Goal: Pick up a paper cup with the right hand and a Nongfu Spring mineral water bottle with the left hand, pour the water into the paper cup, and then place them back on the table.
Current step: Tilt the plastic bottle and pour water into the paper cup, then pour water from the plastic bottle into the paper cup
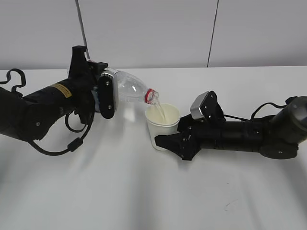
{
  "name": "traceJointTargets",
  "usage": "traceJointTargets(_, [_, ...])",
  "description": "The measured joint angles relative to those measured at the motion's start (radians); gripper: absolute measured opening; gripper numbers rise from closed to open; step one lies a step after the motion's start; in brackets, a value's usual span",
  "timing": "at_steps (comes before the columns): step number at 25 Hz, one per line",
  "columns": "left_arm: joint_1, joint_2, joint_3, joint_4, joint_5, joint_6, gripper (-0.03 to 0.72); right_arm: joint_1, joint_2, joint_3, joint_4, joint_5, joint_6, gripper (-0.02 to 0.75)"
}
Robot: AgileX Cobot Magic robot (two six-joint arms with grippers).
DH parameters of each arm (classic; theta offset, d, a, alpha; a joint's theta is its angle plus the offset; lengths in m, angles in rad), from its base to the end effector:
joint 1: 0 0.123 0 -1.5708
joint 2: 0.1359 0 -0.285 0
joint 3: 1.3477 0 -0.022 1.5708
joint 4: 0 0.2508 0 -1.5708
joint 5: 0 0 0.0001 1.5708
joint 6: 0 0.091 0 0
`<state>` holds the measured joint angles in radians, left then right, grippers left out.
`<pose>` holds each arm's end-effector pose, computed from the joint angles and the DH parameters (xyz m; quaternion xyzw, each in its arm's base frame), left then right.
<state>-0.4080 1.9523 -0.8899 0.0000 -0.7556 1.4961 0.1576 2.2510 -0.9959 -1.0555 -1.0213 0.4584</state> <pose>0.3568 -0.1542 0.1555 0.6357 0.4526 0.3237 0.5351 0.3647 0.1263 0.0673 -0.3763 0.7185 0.3172 0.4915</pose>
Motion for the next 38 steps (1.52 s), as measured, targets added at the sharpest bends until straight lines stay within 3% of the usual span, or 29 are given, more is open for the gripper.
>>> traceJointTargets(38, [0.000, 0.000, -0.003, -0.007, -0.024, 0.019, 0.398, 0.000, 0.000, 0.000, -0.002, 0.008, -0.004, 0.526])
